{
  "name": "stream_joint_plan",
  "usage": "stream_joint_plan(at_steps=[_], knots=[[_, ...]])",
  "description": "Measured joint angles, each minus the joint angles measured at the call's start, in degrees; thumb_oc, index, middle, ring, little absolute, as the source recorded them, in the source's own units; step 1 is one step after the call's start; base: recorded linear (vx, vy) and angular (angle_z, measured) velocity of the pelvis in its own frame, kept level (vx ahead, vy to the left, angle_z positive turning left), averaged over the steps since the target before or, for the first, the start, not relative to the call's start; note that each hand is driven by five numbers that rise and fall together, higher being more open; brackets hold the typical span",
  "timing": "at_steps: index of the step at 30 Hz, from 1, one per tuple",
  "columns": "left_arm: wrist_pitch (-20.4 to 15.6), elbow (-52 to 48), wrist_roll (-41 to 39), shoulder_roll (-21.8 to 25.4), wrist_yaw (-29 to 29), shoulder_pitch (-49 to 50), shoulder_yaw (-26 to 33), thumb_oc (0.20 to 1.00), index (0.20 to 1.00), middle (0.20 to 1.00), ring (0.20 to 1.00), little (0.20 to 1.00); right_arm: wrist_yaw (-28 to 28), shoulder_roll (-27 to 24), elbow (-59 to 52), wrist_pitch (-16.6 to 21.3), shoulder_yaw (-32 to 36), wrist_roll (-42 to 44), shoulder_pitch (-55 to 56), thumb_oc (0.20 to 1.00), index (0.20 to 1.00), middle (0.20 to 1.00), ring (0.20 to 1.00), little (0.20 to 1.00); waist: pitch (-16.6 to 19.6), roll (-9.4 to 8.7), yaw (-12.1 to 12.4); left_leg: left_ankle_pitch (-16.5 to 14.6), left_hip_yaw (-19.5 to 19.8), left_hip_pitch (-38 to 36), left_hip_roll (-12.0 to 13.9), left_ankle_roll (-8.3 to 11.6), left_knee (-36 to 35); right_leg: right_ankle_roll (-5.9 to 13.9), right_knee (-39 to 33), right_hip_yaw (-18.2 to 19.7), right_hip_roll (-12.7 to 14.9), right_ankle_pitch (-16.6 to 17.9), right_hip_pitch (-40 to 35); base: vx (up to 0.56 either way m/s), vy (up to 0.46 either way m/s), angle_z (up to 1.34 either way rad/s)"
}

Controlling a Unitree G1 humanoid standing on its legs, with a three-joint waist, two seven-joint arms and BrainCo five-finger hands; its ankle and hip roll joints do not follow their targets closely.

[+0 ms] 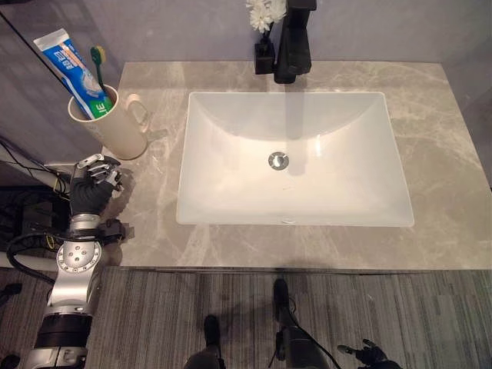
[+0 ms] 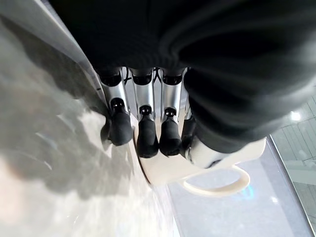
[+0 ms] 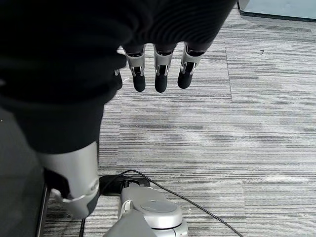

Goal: Put brush and paste in cup on sink, flatten towel.

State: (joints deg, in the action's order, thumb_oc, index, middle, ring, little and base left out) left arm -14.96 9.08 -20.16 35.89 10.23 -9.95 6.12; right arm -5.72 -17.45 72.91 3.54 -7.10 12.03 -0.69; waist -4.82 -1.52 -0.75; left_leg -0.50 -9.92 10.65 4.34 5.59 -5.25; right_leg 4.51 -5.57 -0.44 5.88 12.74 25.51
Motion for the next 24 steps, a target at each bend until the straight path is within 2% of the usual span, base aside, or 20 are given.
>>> stream_joint_plan(at_steps=[4, 8, 12, 17, 20, 24], knots=[[0.2, 3.3, 0.6, 2.2, 0.9, -4.1, -1.1, 0.2, 0.2, 0.2, 0.2, 0.2, 0.0, 0.0, -0.1, 0.0, -1.4, 0.0, 0.0, 1.0, 1.0, 1.0, 1.0, 1.0, 0.7, -0.19, -0.1, 0.2, 0.0, 1.4, 0.0, -0.03, 0.0, -0.36, 0.5, 0.0, -0.2, 1.3, 1.3, 0.0, 0.0, 0.0], [0.2, 5.6, 1.8, 2.3, 2.5, -7.5, -2.5, 0.2, 0.2, 0.2, 0.2, 0.2, 0.0, 0.0, -0.1, 0.0, -2.0, -1.0, -0.1, 1.0, 1.0, 1.0, 1.0, 1.0, 0.7, -0.27, -0.4, 0.2, -0.1, 1.6, 0.0, -0.04, 0.0, -0.4, 0.5, 0.1, -0.2, 1.4, 1.6, 0.0, -0.004, -0.01], [0.7, 13.7, 4.1, 6.9, 5.3, -15.8, -7.4, 0.2, 0.2, 0.2, 0.2, 0.2, 0.0, 0.2, -0.4, 0.1, -3.8, -1.1, -0.2, 1.0, 1.0, 1.0, 1.0, 1.0, 1.1, -1.37, -1.2, 0.5, -0.1, 2.6, 0.0, 0.22, 0.0, 0.01, 0.5, 0.2, -0.2, 1.0, 2.7, 0.0, -0.002, 0.01], [1.4, 17.0, 4.4, 7.4, 6.4, -20.9, -10.7, 0.2, 0.2, 0.2, 0.2, 0.2, -0.1, 0.2, -0.5, 0.0, -4.4, -1.6, -0.2, 1.0, 1.0, 1.0, 1.0, 1.0, 1.1, -1.71, -2.2, 0.6, -0.1, 2.6, 0.2, 0.27, 0.0, -0.01, 0.4, 0.2, -0.3, 0.9, 2.7, 0.0, 0.0, 0.0], [1.5, 17.8, 4.9, 9.3, 6.8, -23.1, -13.7, 0.2, 0.2, 0.2, 0.2, 0.2, -0.1, 0.2, -1.1, 0.1, -4.7, -1.6, -0.2, 1.0, 1.0, 1.0, 1.0, 1.0, 1.1, -2.06, -3.1, 0.6, -0.1, 2.6, 0.1, 0.28, 0.0, -0.02, 0.5, 0.2, -0.4, 0.9, 2.7, 0.0, 0.0, 0.0], [1.9, 23.7, 5.9, 9.8, 7.4, -29.6, -16.6, 0.2, 0.2, 0.2, 0.2, 0.2, -0.2, 0.3, -1.9, 0.1, -6.1, -1.7, -0.3, 1.0, 1.0, 1.0, 1.0, 1.0, 1.1, -2.42, -3.4, 0.6, -0.2, 3.1, 0.0, 0.28, 0.0, -0.02, 0.5, 0.3, -0.4, 1.0, 3.2, 0.0, 0.0, 0.0]])
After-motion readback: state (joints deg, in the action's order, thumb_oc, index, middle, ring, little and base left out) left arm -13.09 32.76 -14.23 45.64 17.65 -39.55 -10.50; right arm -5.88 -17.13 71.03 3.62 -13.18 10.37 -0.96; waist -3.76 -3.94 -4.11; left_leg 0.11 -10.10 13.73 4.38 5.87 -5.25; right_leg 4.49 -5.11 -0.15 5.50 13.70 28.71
